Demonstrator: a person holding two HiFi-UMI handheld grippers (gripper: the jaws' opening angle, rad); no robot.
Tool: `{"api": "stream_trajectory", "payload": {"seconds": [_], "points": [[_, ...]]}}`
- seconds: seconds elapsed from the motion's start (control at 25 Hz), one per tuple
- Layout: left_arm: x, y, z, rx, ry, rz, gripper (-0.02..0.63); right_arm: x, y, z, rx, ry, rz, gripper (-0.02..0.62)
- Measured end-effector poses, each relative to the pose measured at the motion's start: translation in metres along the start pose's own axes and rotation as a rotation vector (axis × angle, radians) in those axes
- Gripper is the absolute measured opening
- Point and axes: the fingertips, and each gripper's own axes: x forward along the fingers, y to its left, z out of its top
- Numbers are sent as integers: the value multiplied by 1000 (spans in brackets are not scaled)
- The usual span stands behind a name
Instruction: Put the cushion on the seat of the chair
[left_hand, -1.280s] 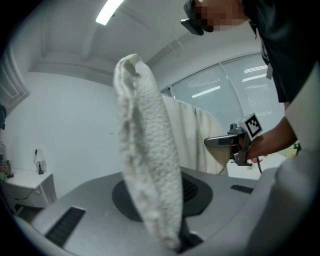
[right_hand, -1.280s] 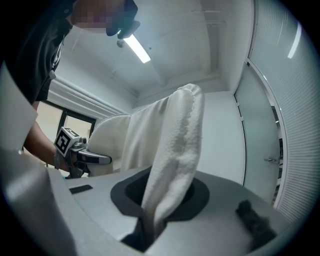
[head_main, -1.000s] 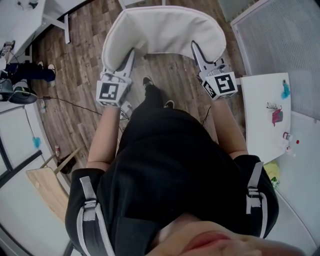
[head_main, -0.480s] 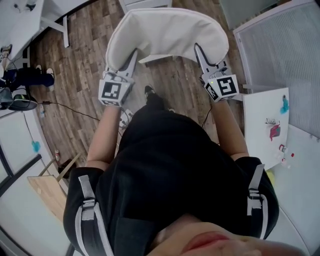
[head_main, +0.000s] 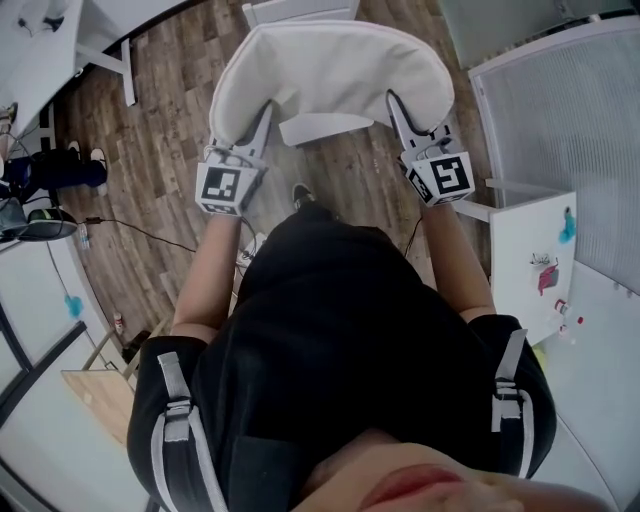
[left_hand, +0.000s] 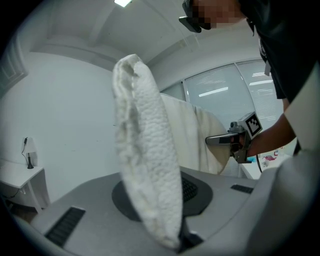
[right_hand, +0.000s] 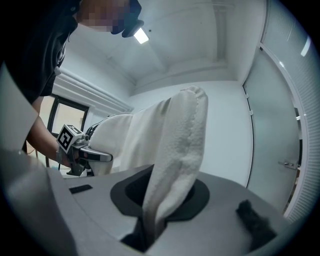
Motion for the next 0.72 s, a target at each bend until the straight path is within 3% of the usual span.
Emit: {"api": "stream_trajectory", "payload": {"seconds": [0.44,0.72], "points": [[27,44,-13,-15,15,6,67,53,-11,-7,-10,31,14,57],[68,47,-19,-30,41,43,66,76,-54,-26,12,32,49,57]]}}
